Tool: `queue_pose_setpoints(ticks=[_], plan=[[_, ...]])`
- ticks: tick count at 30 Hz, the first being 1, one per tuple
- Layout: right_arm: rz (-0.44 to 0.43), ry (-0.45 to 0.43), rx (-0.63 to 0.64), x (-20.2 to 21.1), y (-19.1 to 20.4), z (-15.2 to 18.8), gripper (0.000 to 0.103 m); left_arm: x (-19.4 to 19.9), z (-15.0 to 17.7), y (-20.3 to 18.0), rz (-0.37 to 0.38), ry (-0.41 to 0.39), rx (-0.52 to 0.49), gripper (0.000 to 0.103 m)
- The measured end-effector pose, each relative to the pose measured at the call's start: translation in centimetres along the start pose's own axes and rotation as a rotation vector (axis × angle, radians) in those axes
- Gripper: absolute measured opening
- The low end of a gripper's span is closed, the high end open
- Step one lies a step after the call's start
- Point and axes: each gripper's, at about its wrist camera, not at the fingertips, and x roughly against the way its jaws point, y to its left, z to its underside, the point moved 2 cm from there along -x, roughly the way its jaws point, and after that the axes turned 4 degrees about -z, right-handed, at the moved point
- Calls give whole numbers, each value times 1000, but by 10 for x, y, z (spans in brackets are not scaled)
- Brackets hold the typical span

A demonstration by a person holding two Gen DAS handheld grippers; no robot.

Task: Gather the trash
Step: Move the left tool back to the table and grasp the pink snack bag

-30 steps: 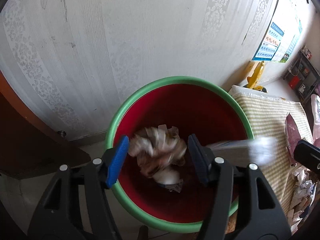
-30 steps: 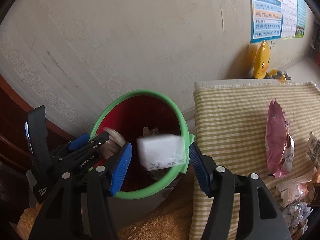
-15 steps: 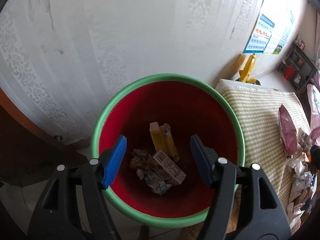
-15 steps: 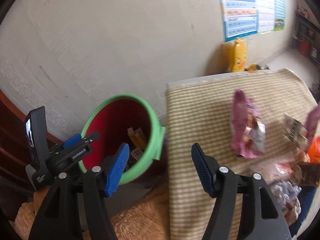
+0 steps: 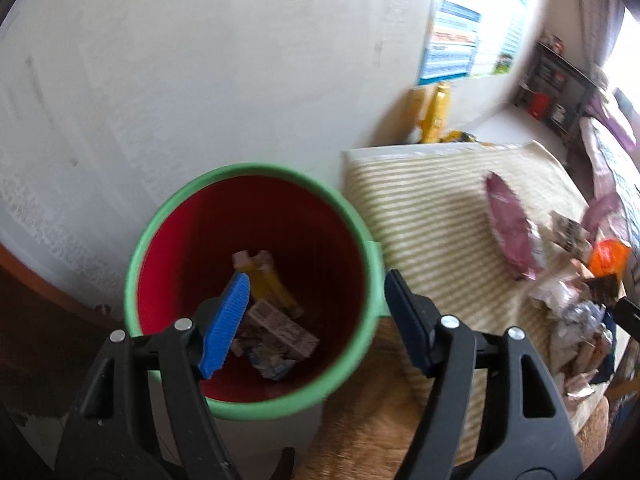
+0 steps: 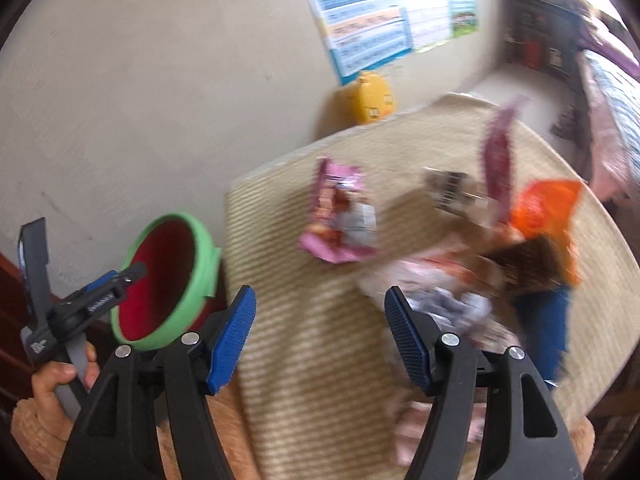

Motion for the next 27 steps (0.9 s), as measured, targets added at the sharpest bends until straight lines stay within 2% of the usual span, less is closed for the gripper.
queue_pose_setpoints(ticks=[6,11,14,17,19,23,27], plan=[[47,-22,-115,25,-57,19,67,10,3,-56,77,11,-97,67],[82,-27,-206,37,-97,36,69,13,20,-108,151,54,-201,67],[89,-35,-243,41,-113,43,69,12,26,-142,226,76,-262,67],[89,-44,-263,46,-121,45,69,5,20,-163,202,34,-327,67],[88,-50,-270,48,-124,45,69,-8,6,-169,177,31,-297,67],[77,-47,-285,49,-128,49,69,-46,-32,-174,181,84,-161,67],[60,-39,-287,46,-126,50,69,-77,-49,-192,170,116,-165,70]])
